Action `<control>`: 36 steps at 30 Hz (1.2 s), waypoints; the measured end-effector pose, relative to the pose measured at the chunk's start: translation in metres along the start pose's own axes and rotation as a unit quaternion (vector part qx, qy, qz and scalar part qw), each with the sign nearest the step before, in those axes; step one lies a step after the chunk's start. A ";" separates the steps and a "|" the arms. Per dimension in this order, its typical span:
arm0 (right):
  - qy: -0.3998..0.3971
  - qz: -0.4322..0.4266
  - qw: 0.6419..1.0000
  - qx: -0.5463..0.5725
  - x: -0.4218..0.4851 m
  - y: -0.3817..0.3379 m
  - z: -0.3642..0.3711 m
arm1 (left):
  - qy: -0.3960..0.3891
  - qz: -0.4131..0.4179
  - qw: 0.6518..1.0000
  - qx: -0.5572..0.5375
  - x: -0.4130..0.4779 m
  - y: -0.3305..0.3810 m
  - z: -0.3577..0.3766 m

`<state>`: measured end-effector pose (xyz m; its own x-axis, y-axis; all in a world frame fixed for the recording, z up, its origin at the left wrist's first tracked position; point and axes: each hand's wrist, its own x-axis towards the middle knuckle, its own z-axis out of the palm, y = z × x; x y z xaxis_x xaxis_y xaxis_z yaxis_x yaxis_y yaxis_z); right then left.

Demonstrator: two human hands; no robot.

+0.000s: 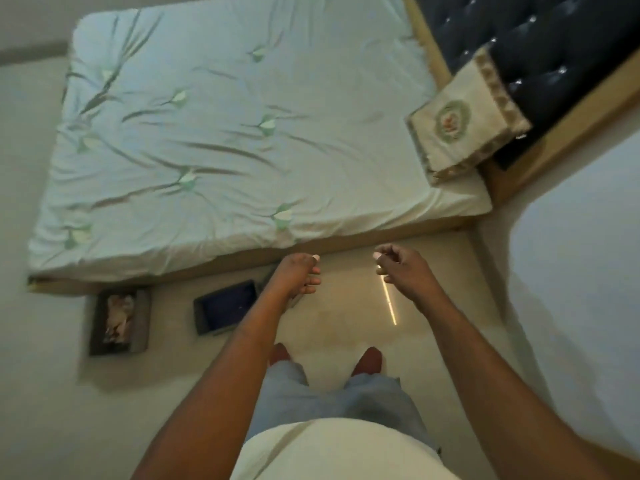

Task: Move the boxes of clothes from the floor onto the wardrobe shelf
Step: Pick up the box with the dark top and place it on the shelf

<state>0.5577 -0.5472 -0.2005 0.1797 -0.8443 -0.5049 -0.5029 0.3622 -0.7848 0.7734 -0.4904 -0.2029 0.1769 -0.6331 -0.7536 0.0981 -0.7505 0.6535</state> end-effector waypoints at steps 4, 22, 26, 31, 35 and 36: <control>-0.031 0.009 0.999 -0.026 -0.004 -0.015 0.052 | 0.003 -0.013 1.000 -0.011 -0.004 -0.034 -0.053; -0.125 0.204 0.966 -0.101 0.076 0.078 0.473 | 0.107 -0.117 0.984 0.086 0.168 -0.281 -0.387; -0.152 0.254 0.946 -0.130 0.136 0.174 0.539 | 0.145 -0.107 0.966 0.183 0.274 -0.337 -0.411; -0.159 0.354 0.919 -0.076 0.216 0.275 0.614 | 0.212 -0.186 0.943 0.177 0.400 -0.433 -0.435; -0.172 0.395 0.902 -0.030 0.273 0.329 0.654 | 0.213 -0.230 0.945 0.095 0.452 -0.491 -0.428; -0.165 0.396 0.903 -0.015 0.284 0.336 0.660 | 0.212 -0.233 0.945 0.086 0.458 -0.501 -0.424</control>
<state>0.9980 -0.4043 -0.8451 -0.0061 -0.1601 -0.9871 -0.6065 0.7854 -0.1237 1.2209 -0.3241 -0.8449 0.5345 -0.1214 -0.8364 0.1070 -0.9720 0.2094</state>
